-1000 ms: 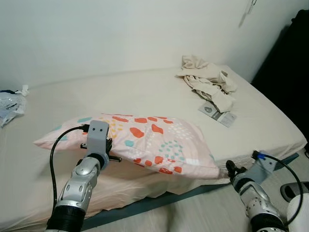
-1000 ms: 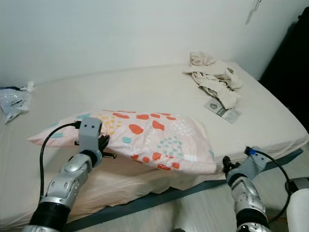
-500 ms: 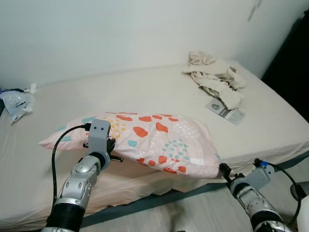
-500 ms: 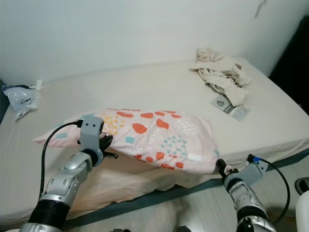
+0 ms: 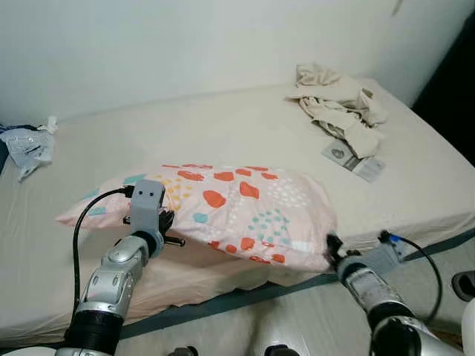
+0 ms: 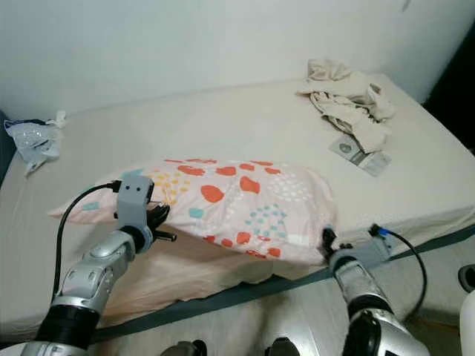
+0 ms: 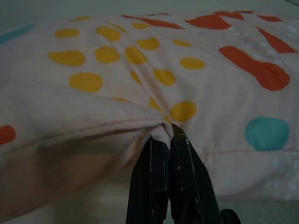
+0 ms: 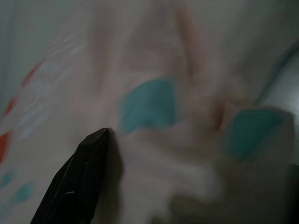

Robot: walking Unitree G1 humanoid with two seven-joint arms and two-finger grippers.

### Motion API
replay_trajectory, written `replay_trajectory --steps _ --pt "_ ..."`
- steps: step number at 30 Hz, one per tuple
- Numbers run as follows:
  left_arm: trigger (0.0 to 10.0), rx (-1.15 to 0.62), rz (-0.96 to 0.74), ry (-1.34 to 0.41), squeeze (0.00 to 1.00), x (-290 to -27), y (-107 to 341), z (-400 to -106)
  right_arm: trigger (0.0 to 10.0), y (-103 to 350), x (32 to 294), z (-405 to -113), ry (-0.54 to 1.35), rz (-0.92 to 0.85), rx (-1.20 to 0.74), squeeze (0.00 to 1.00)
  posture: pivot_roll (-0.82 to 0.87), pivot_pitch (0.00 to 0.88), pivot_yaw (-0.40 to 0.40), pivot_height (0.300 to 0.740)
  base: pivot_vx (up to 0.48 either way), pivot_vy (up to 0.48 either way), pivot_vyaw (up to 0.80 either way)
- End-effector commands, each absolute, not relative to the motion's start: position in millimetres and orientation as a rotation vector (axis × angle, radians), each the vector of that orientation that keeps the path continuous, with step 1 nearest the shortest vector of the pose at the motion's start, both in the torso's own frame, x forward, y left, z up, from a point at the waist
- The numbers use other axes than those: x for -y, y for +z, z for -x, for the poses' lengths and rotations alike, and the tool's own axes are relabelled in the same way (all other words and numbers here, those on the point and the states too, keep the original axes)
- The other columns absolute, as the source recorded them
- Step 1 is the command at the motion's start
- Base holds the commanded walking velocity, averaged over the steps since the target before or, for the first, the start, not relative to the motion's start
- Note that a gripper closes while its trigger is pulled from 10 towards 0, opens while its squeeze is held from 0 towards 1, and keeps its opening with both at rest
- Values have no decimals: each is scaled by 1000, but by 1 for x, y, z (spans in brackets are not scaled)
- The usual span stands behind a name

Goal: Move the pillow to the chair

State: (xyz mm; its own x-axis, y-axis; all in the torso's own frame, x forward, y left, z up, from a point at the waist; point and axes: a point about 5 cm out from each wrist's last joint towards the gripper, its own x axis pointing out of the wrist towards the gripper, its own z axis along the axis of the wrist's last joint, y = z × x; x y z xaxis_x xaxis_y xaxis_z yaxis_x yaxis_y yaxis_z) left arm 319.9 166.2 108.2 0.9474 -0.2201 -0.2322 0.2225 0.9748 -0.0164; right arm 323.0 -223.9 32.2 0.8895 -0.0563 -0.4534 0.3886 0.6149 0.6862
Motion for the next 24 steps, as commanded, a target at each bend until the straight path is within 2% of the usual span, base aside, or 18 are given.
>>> replay_trajectory --steps 1,3,4,7,14,15,17,18,19,21,24 --pt "0 -220 -42 -211 0 -173 113 -320 10000 31 199 -327 -147 -839 -458 0 63 235 41 740 0 0 0" --pt "0 -216 -50 -219 0 -171 114 -321 10000 33 166 -332 22 -752 -520 0 60 233 40 740 0 0 0" --pt "0 -216 -50 -219 0 -171 114 -321 10000 33 166 -332 22 -752 -520 0 60 233 40 740 0 0 0" --pt "0 -215 -52 -228 0 -169 114 -322 10000 31 131 -330 213 -656 -610 0 53 221 34 740 0 0 0" --pt "0 -213 -42 -233 0 -166 113 -320 10000 34 112 -330 327 -622 -634 0 34 191 14 740 0 0 0" --pt "0 -215 -31 -232 0 -165 111 -318 3804 37 115 -332 317 -624 -620 0 23 174 7 740 0 0 0" --pt "0 -215 -31 -232 0 -165 111 -318 3804 37 115 -332 317 -624 -620 0 23 174 7 740 0 0 0" --pt "0 -216 -23 -231 0 -164 109 -317 1490 38 117 -333 308 -626 -610 0 23 174 7 740 0 0 0" --pt "0 -218 4 -221 0 -163 107 -316 0 42 125 -337 279 -605 -579 0 11 153 -5 740 0 0 0" --pt "0 -219 36 -203 0 -162 104 -313 0 49 137 -342 239 -532 -530 0 -1 135 -15 740 0 0 0" --pt "0 -220 42 -199 0 -162 103 -313 0 50 140 -344 230 -507 -518 0 -4 131 -17 740 0 0 0"
